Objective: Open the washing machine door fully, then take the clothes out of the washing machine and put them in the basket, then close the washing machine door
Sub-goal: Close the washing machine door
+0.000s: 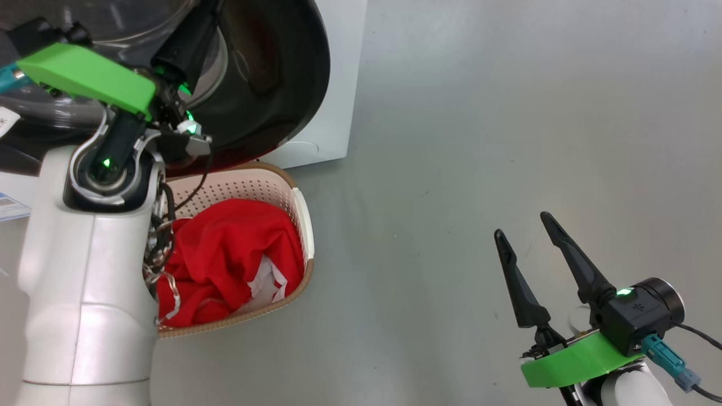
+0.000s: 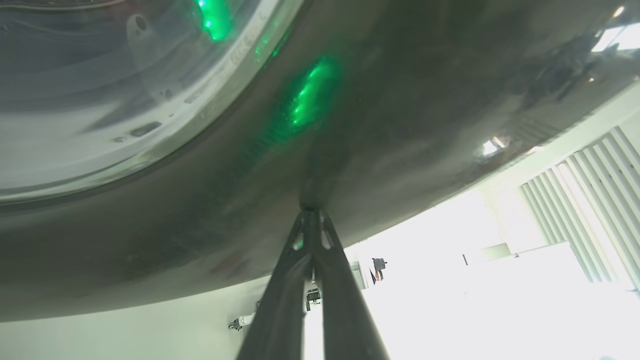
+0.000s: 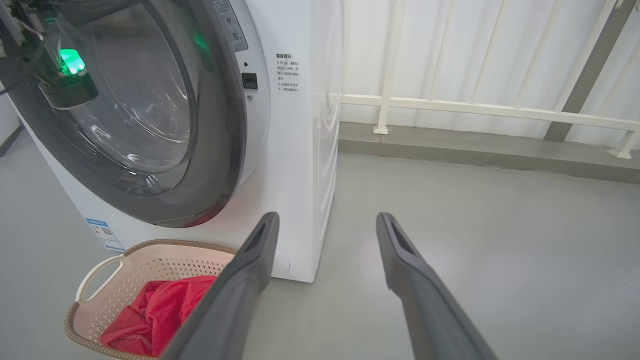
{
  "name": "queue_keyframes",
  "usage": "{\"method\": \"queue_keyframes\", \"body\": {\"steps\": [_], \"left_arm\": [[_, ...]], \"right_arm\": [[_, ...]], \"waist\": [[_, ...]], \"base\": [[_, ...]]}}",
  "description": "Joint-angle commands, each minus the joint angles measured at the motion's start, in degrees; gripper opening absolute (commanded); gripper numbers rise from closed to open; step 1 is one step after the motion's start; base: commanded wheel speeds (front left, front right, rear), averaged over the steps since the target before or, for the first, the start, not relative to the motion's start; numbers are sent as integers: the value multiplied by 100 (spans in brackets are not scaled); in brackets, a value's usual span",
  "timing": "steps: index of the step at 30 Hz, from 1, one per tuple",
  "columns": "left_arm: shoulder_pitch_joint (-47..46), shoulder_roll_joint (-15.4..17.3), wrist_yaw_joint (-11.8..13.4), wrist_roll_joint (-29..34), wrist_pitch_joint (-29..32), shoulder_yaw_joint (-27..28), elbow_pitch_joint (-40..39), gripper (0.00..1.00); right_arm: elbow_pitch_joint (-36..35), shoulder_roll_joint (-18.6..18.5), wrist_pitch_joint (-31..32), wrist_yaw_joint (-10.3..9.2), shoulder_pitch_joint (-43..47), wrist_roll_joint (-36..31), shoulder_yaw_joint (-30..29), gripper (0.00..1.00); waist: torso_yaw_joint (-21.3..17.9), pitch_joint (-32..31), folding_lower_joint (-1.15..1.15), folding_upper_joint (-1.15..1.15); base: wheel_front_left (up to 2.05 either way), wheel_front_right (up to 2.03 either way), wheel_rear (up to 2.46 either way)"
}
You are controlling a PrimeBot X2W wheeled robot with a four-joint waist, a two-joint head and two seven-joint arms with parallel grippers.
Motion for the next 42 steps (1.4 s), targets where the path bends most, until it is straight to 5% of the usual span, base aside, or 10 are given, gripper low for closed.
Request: {"method": "queue_keyframes", "body": {"steps": [1,18,19,20,21,22,23,24,32,42], "left_arm": [[-153,189,-87,46,-35,137,-87,0],[427,280,-231,425,-244,-41,-635,0],[508,293,-200,468,-299,-34,-733,5],[587,309,-179,515,-340,-38,-838,35],[674,316,-168,544,-368,-42,-959,47],[768,321,-140,578,-421,-31,-1080,73],[868,336,-108,636,-484,-28,-1204,92],[976,347,-82,699,-536,-39,-1329,100],[1885,357,235,1038,-903,-63,-2255,100],[3018,1116,440,3144,-2059,-473,-2948,100]], "right_arm": [[-106,-43,-71,36,-176,21,104,100],[14,-43,-129,36,-185,85,56,100],[19,-43,-131,36,-181,89,56,100],[24,-43,-132,36,-178,92,58,100],[30,-43,-134,36,-174,96,58,100],[36,-43,-136,36,-169,99,56,100],[43,-43,-138,36,-164,101,56,100],[49,-43,-139,36,-157,103,50,100],[56,-43,-142,36,-116,75,6,100],[130,-43,-137,36,-23,93,-42,100]], "waist": [[-1,2,0,0],[312,-214,0,0],[347,-236,0,0],[381,-256,0,0],[418,-278,0,0],[458,-300,0,0],[495,-325,0,0],[535,-352,0,0],[805,-562,0,0],[931,-952,0,0]], "base": [[0,0,0],[0,0,0],[0,0,0],[0,0,0],[0,0,0],[0,0,0],[0,0,0],[0,0,0],[0,0,0],[0,0,0]]}}
